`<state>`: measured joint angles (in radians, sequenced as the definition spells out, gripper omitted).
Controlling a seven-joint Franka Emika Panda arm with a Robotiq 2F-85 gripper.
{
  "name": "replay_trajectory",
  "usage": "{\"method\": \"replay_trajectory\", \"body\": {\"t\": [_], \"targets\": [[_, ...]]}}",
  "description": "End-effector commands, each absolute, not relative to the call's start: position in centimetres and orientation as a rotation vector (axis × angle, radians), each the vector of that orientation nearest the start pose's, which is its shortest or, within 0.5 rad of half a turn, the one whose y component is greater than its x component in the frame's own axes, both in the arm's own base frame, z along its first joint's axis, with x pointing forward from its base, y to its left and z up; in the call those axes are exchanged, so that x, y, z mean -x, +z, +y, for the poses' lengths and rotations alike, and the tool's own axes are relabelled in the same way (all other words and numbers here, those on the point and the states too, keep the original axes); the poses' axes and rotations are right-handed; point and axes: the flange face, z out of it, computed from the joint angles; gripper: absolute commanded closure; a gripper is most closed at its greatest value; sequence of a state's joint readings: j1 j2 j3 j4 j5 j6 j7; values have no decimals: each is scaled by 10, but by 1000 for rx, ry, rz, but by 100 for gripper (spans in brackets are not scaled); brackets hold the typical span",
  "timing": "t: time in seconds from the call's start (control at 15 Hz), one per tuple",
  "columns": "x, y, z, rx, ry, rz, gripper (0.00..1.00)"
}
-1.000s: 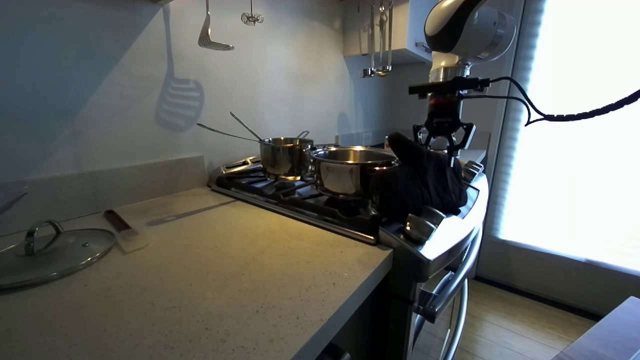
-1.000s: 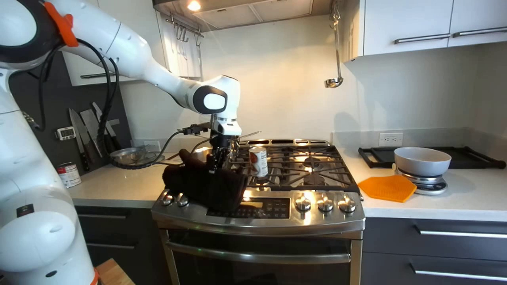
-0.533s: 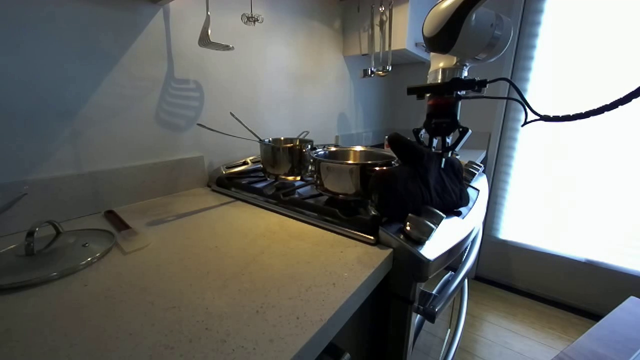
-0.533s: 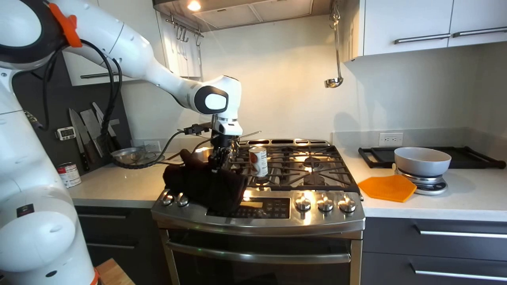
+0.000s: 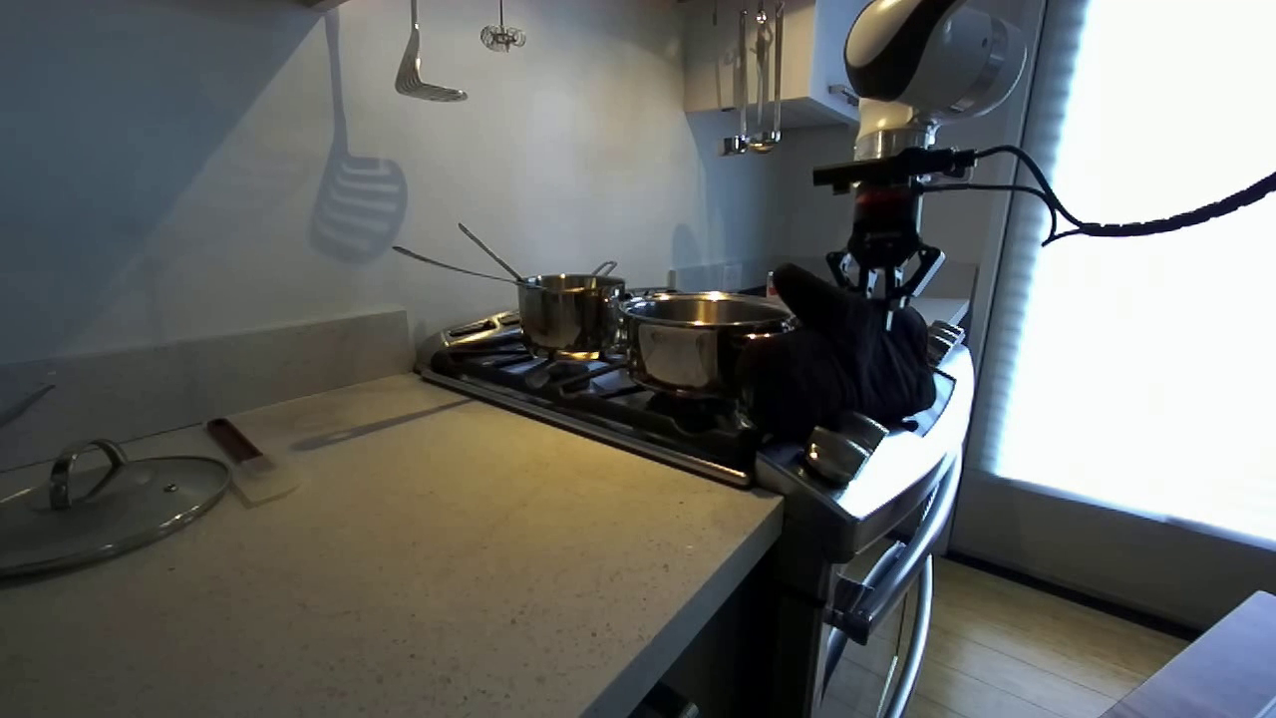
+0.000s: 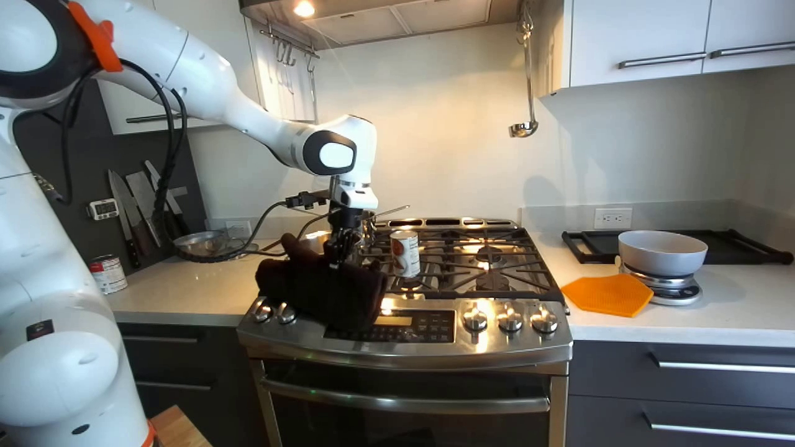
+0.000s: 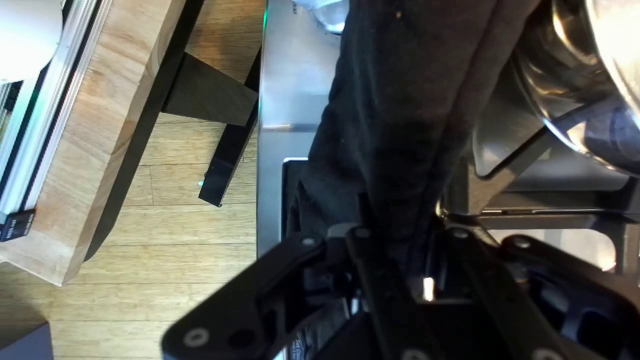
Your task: Hang the black oven mitts on the hook above
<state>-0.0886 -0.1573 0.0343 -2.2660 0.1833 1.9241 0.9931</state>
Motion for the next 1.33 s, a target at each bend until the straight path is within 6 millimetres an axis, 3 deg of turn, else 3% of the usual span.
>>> {"method": "replay_trajectory", "body": {"t": [0.0,0.67,1.27], "targets": [[-458,428,-11,2592,343,1682,95],[-434,484,-4,2673,81,1682,95],[-417,558,32,2876,-384,1567,95]]}}
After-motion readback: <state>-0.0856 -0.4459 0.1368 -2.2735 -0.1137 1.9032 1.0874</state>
